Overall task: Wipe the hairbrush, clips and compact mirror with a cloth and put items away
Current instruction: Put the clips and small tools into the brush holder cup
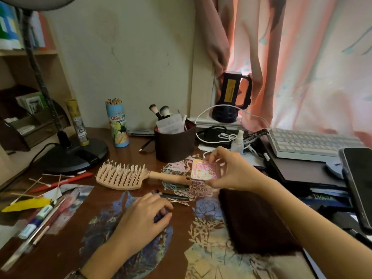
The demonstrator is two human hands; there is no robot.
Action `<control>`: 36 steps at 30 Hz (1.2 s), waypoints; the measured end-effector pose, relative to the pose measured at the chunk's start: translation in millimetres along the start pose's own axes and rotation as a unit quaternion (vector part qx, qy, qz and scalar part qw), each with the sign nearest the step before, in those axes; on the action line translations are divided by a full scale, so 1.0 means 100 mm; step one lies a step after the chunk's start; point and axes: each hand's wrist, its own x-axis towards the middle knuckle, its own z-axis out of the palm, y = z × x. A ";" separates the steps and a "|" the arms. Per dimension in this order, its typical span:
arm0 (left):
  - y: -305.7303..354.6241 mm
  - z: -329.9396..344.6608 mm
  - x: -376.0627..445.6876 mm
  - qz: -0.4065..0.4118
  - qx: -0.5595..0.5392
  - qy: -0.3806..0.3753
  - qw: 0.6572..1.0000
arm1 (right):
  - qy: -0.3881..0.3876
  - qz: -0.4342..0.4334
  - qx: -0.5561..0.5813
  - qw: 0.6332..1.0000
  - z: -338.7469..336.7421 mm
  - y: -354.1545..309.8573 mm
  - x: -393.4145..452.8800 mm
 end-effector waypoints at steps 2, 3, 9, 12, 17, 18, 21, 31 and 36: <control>-0.01 0.00 0.01 0.000 -0.006 -0.002 1.000 | -0.004 0.002 0.001 1.000 0.02 0.09 0.18; -0.01 0.00 0.02 0.002 -0.009 -0.002 1.000 | -0.005 0.003 0.001 1.000 0.04 0.14 0.26; -0.03 0.00 0.07 0.006 -0.016 -0.010 1.000 | -0.024 0.030 -0.012 0.999 0.19 0.40 0.61; -0.03 0.01 0.07 0.004 -0.020 -0.010 1.000 | -0.030 0.038 -0.011 0.999 0.27 0.50 0.72; -0.04 0.04 0.08 -0.004 -0.020 -0.014 1.000 | -0.053 0.034 -0.009 0.998 0.38 0.58 0.87; -0.04 0.04 0.08 -0.006 -0.021 -0.015 1.000 | -0.056 0.034 -0.009 0.998 0.39 0.60 0.88; -0.04 0.04 0.08 -0.009 -0.024 -0.018 1.000 | -0.069 0.032 -0.011 0.997 0.39 0.64 0.90; -0.03 0.02 0.08 -0.013 -0.026 -0.031 0.999 | -0.104 0.029 -0.050 0.993 0.37 0.66 0.91; -0.02 0.01 0.08 -0.018 -0.031 -0.033 0.999 | -0.120 0.030 -0.076 0.989 0.35 0.63 0.91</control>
